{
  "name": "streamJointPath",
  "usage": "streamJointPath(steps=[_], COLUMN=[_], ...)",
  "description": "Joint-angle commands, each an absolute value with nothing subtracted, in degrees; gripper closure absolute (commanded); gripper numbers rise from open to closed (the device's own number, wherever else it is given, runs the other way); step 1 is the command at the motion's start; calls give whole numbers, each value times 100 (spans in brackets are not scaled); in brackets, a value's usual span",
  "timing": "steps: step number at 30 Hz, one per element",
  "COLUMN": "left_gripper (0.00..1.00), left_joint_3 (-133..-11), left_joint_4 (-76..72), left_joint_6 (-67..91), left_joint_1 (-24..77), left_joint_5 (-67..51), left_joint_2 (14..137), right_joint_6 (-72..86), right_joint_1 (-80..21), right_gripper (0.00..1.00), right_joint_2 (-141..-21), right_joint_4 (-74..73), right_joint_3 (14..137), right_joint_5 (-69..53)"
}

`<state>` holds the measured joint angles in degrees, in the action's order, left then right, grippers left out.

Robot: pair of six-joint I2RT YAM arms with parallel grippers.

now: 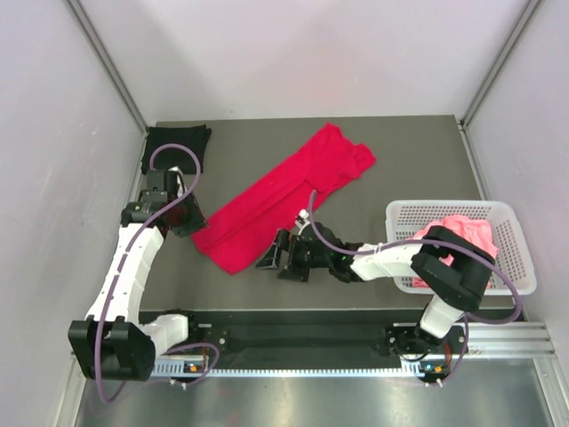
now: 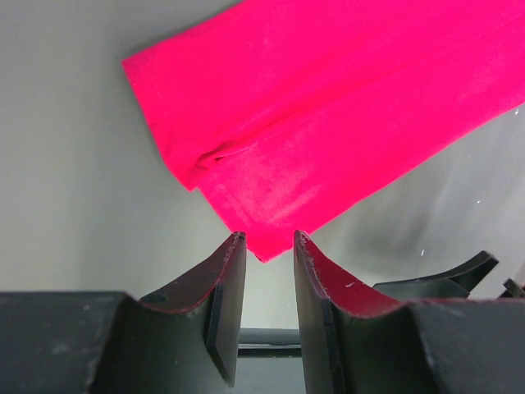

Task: Fold and stack the t-shirts
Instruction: Fold the tshirt

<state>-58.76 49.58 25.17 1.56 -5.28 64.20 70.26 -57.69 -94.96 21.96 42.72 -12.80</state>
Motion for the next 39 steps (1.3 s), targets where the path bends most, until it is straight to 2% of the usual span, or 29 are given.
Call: streamJointPath(steps=[1,2,3,6,8,12,15,18,21,22,26,39], left_gripper=[65,65,65,65,65,65,65,65,65,66,66,65], left_joint_3=[-5932,-5950,-5959,-5968,-5959,-5828,-5669,-5581,-5467,-5415,-5458,-5564], left_joint_4=[4807,4851,4852,4895,4930,4835,4738,4641,4457,4334,4350,4886], left_joint_6=[2444,2409,2391,2329,2320,2294,2268,2303,2513,2618,3304,3761], left_joint_1=[167,167,167,167,167,167,176,342,527,545,554,685], left_joint_5=[-387,-308,-273,-150,-141,-176,-255,-378,-500,-527,-142,1449], left_joint_2=[6267,6258,6232,6161,6135,5995,6012,6047,6047,6064,6213,6091], right_joint_6=[6963,6117,5665,5028,5114,5984,6074,5897,6362,6511,7581,8622], right_joint_1=[-5555,-5598,-5651,-5801,-5810,-5556,-5256,-5370,-5747,-5861,-6248,-6803], right_gripper=[0,0,0,0,0,0,0,0,2,3,16,27], right_joint_2=[-9194,-9167,-9184,-9378,-9168,-8343,-8191,-8567,-8963,-9078,-9719,-10670], right_joint_4=[2886,1247,430,-1026,-523,673,1029,83,44,79,325,255], right_joint_3=[4270,4585,5380,6010,5776,4452,4087,4821,5273,5352,5704,6468], right_joint_5=[-1284,-1092,-881,-345,-202,-202,-307,-132,-35,330,404,1291])
